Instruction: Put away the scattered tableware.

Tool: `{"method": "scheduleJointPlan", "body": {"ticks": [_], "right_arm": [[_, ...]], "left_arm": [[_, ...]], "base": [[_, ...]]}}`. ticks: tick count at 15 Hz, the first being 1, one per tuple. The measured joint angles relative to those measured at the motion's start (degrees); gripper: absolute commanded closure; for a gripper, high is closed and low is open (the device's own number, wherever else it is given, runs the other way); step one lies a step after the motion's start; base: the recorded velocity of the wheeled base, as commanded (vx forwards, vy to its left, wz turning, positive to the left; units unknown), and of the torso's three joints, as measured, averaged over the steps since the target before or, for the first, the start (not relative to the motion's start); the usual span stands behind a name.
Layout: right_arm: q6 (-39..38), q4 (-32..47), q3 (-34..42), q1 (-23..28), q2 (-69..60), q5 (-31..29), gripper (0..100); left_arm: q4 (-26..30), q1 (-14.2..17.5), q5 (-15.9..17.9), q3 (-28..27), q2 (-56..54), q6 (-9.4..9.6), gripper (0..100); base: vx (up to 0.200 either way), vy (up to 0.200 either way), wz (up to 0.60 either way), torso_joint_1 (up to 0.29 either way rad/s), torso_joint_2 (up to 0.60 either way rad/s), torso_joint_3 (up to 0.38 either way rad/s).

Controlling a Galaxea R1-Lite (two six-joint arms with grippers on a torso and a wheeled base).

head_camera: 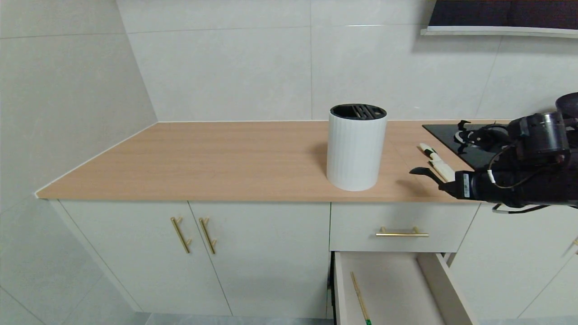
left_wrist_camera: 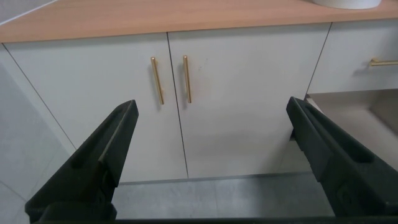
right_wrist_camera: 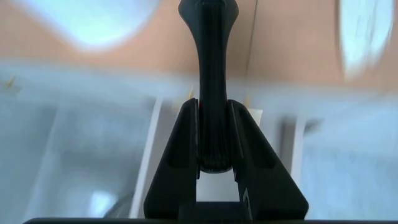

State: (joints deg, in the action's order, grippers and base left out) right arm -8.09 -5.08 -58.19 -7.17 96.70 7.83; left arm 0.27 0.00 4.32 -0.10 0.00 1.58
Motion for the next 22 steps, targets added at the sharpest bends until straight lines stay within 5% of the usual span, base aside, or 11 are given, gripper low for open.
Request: {"method": "scheduleJointPlan", "body": {"ticks": [6,13,22], "right_arm": [[-0.05,0.33,13.2,-0.85,-9.74,0.77,100],[1.06,-2.74,15.71,-1.15,-6.38,0.51,100],[2.24,-6.74,18.08,-1.48,-2.76,0.57,100]], "left_arm": [[0.0,0.0,-0.02,0.0,0.0,-0.09,0],[-0.02,0.0,0.0,0.0,0.0,-0.09,0],[0.0,0.0,-0.02,0.0,0.0,-0.06,0]], "base": [[0.0,0.0,0.0,0.0,0.0,0.0],[0.0,0.0,0.0,-0.009,0.02,0.016],[0.0,0.0,0.0,-0.172,0.44,0.267]]}}
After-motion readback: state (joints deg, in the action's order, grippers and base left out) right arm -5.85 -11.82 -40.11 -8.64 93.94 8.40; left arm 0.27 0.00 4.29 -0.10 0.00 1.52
